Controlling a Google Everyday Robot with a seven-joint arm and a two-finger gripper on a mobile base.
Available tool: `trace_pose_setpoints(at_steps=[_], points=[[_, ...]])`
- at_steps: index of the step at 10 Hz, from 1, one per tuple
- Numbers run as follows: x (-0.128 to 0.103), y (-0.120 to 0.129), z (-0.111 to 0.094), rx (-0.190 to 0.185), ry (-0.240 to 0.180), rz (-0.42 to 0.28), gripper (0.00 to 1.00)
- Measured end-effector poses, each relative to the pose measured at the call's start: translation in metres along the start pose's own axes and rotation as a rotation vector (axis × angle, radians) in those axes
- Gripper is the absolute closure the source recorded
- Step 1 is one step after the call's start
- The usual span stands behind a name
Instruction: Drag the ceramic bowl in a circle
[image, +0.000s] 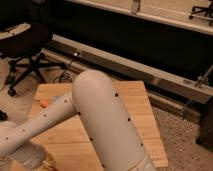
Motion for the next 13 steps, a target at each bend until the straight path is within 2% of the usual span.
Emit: trace_pose_setpoints(at_steps=[3,4,6,9,13], points=[[0.055,-0.031,-0.041,0.028,0.086,-0.041,1.00],[0.071,-0.035,-0.051,0.038,0.104,-0.044,1.00],[0.097,-0.040,-0.059,0.050,0.114,-0.042,1.00],[0.126,-0.030,-0.056,0.067,0.099,-0.003,1.00],[0.158,0.009,-0.067,0.103,0.117,0.071,1.00]])
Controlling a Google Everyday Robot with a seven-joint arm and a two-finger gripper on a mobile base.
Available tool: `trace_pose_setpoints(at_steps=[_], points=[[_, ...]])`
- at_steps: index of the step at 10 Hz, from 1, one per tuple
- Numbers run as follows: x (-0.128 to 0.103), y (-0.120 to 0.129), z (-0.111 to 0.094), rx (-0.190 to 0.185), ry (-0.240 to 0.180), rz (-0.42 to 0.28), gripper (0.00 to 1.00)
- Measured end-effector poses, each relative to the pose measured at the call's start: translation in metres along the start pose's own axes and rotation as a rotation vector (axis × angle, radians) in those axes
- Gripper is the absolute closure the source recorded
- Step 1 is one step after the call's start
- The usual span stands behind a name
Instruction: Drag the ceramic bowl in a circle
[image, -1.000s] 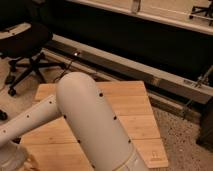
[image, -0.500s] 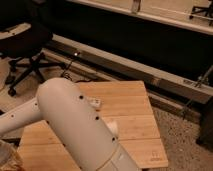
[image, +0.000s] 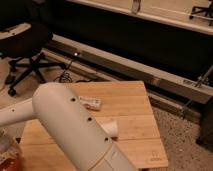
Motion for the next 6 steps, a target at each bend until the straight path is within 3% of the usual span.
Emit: trace_pose_setpoints(at_steps=[3,6], points=[[0.020,0.032,-0.013,0.022,0.022,0.056,1.00],[0.020,0.078,-0.016,0.030,0.024,0.138,1.00]])
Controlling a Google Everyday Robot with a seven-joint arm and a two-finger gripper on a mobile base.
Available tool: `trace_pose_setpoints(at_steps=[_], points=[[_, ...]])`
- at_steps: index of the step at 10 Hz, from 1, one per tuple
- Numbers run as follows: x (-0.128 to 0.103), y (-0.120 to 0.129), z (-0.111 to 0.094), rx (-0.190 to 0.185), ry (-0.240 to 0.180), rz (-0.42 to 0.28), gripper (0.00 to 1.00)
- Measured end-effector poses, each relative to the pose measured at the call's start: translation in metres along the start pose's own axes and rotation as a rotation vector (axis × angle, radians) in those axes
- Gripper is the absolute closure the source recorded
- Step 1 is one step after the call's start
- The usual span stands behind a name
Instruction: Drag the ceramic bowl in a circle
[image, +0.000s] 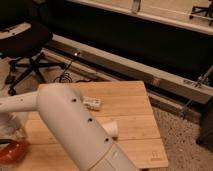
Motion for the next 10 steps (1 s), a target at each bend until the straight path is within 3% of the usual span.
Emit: trace_pose_setpoints(at_steps=[3,7,10], points=[[-0.003,0.056,-0.003,0.018,0.013,0.113,1.00],[-0.013,0.109,-0.014,0.041,0.050,0.238,1.00],[-0.031,0.146,-0.011,0.043,0.038,0.327,1.00]])
